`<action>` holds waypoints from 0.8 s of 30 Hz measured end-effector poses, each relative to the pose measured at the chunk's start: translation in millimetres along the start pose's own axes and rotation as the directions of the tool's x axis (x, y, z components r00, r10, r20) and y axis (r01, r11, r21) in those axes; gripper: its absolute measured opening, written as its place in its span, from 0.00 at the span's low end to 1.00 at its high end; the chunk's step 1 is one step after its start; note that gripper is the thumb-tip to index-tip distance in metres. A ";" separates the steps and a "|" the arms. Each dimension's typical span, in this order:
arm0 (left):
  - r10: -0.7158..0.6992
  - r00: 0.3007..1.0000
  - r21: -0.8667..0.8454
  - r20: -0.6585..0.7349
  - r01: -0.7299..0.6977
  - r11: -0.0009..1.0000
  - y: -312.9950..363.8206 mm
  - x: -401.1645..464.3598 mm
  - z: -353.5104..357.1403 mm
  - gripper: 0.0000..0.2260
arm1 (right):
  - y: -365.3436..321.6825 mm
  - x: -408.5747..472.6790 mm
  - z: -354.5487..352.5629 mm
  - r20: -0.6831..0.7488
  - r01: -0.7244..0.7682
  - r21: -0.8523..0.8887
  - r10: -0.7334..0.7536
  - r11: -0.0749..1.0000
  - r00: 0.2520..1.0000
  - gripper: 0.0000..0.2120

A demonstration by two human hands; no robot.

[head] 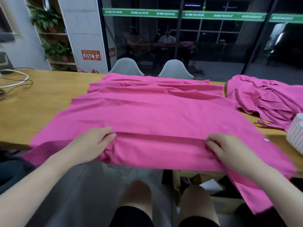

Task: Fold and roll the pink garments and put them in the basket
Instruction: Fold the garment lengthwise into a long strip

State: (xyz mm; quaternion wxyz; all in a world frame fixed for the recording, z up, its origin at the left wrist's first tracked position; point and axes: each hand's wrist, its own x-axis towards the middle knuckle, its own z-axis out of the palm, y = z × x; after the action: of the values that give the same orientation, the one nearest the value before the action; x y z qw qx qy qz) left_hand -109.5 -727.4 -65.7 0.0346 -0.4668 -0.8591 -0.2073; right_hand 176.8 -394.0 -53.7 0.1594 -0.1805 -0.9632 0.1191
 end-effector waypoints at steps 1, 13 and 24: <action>0.011 0.999 0.025 -0.033 -0.011 1.000 2.7 5.7 -6.0 0.18 | -2.8 7.6 -11.7 -0.023 -0.017 -0.013 0.017 1.000 1.000 0.12; 0.055 0.997 0.428 0.045 -0.069 0.901 -9.1 180.7 -29.1 0.18 | 14.3 181.6 2.7 -0.016 -0.349 -0.276 0.358 0.896 0.933 0.14; 0.089 0.995 0.287 -0.035 -0.075 0.955 -59.0 199.2 36.3 0.16 | 69.8 185.6 58.6 -0.185 -0.122 -0.102 0.102 0.987 0.977 0.10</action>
State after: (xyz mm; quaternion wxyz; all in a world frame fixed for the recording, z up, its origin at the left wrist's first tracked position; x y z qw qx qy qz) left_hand -264.7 -584.7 -67.5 0.1307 -0.4869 -0.8588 -0.0907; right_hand 13.9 -269.2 -78.6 0.2280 -0.2531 -0.9385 0.0568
